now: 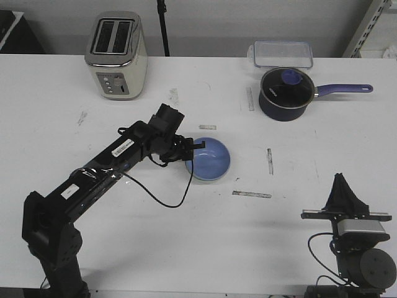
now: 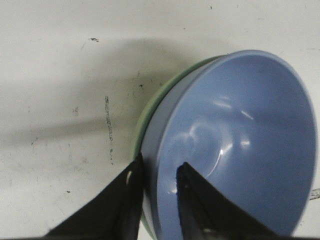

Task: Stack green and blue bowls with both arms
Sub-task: 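Release the blue bowl and retract the left gripper to rest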

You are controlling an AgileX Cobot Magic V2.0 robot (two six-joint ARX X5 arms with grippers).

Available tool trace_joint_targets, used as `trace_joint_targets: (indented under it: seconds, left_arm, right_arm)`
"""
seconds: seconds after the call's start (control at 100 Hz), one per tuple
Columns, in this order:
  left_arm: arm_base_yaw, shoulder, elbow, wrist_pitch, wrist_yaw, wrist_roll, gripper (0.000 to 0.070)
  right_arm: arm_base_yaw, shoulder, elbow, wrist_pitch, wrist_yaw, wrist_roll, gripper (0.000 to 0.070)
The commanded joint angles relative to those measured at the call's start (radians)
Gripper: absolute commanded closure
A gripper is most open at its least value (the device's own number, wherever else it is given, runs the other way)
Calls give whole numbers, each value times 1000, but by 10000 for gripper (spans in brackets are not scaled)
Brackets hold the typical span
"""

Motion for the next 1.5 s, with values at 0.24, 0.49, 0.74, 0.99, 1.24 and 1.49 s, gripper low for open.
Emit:
trace_joint_targets:
  seconds: [0.24, 0.49, 0.74, 0.99, 1.24, 1.49]
  left_arm:
    - [17, -110, 29, 3, 3, 37, 523]
    - [62, -222, 19, 21, -90, 151, 541]
    - [152, -405, -150, 171, -124, 260, 700]
    - [243, -651, -439, 390, -124, 418, 700]
    - [372, -946, -782, 739, -124, 552, 700]
    - [475, -1159, -977, 771, -124, 620, 699]
  right_arm:
    - [0, -1, 1, 11, -2, -5, 697]
    - [0, -1, 1, 11, -2, -5, 697]
    - [0, -1, 1, 11, -2, -5, 697]
    - [0, -1, 1, 11, -2, -5, 697]
    - [0, -1, 1, 11, -2, -5, 697]
    - [0, -1, 1, 11, -2, -5, 697]
